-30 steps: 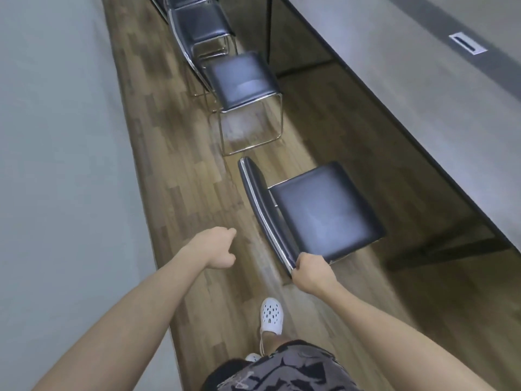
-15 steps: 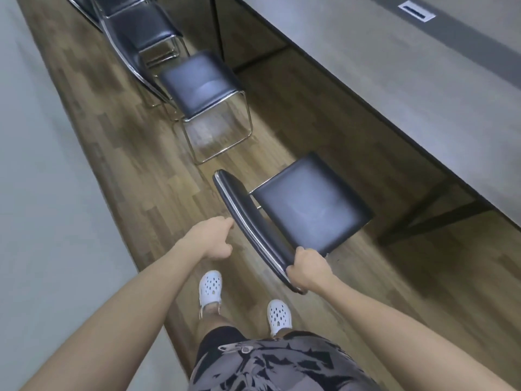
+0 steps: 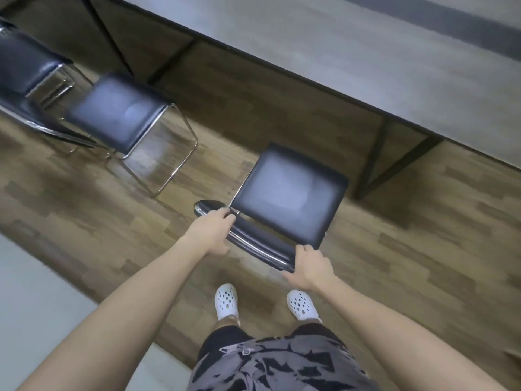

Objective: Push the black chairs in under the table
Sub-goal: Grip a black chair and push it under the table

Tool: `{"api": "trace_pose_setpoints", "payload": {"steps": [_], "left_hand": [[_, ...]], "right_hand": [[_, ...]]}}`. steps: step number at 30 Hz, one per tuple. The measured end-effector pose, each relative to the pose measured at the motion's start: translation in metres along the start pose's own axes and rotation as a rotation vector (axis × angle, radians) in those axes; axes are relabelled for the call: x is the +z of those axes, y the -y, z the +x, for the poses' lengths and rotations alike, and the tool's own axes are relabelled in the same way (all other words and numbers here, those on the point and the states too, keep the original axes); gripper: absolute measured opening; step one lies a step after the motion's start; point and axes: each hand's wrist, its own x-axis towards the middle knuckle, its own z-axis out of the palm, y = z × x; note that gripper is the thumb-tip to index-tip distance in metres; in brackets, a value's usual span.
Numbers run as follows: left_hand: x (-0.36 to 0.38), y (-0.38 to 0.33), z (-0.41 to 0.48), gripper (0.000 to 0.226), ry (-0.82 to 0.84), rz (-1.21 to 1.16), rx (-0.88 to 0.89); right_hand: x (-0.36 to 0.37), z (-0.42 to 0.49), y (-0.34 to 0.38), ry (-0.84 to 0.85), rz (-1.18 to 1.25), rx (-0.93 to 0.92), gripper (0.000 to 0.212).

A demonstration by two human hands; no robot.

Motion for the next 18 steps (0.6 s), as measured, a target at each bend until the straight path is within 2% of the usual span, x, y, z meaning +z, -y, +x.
{"api": "trace_pose_setpoints", "payload": {"steps": [2, 4, 8, 12, 16, 18], "left_hand": [[0.002, 0.010, 0.008, 0.091, 0.034, 0.170, 0.038], [0.007, 0.018, 0.015, 0.106, 0.034, 0.340, 0.102], [0.021, 0.029, 0.033, 0.092, 0.002, 0.384, 0.200], [0.036, 0.037, 0.048, 0.094, 0.051, 0.387, 0.284], [0.046, 0.043, 0.066, 0.075, 0.011, 0.364, 0.340], [0.047, 0.044, 0.074, 0.074, 0.030, 0.331, 0.347]], "right_hand": [[0.006, 0.000, 0.006, 0.012, 0.016, 0.053, 0.068], [0.012, 0.001, 0.012, 0.014, 0.032, 0.098, 0.067], [0.021, 0.006, 0.019, -0.016, 0.040, 0.157, 0.053], [0.037, 0.012, 0.024, -0.027, 0.051, 0.244, 0.052], [0.053, 0.017, 0.025, -0.119, 0.014, 0.265, 0.046], [0.057, 0.020, 0.023, -0.144, 0.021, 0.276, 0.045]]}}
